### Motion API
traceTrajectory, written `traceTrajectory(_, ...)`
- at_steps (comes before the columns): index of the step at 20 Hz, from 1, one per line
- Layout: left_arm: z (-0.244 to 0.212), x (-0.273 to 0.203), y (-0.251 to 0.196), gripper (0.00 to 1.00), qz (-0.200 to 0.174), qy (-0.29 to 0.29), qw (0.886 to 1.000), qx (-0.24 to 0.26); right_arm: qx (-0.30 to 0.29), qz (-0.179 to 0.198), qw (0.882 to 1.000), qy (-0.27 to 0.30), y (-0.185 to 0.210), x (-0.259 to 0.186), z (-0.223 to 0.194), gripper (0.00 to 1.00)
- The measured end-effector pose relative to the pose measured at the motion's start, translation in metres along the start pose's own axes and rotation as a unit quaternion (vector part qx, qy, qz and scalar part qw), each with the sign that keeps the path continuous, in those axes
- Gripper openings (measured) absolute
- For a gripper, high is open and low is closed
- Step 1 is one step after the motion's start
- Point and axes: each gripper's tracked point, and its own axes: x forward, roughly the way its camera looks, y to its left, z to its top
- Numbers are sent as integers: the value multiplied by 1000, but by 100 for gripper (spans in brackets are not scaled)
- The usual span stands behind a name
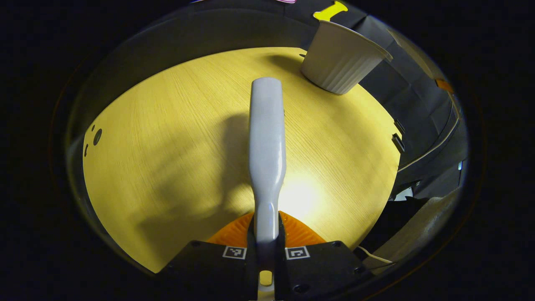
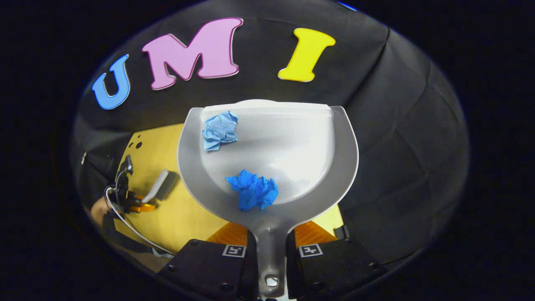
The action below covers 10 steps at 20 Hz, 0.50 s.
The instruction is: Pick up the small broom and dustpan from the desktop, sweep the trash into the dustpan with the broom, and then empty the trash into the garbage bin.
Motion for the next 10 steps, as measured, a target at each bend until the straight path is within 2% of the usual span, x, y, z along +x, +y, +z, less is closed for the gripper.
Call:
traceTrajectory(2,-1,-1,0,19,1,-4,1000,-1,-22,-42,999,-17,-25,16,23,31)
traceTrajectory(5,-3,-1,-1,19,8,-5,1000,-1,-94,-108,989,-27,-59,33,50,31)
traceTrajectory(7,-3,0,-1,19,8,-6,1000,-8,-144,-128,981,-22,-64,42,57,31)
traceTrajectory(10,-4,3,-3,20,6,-1,1000,-11,-209,-156,965,-8,-67,26,60,31)
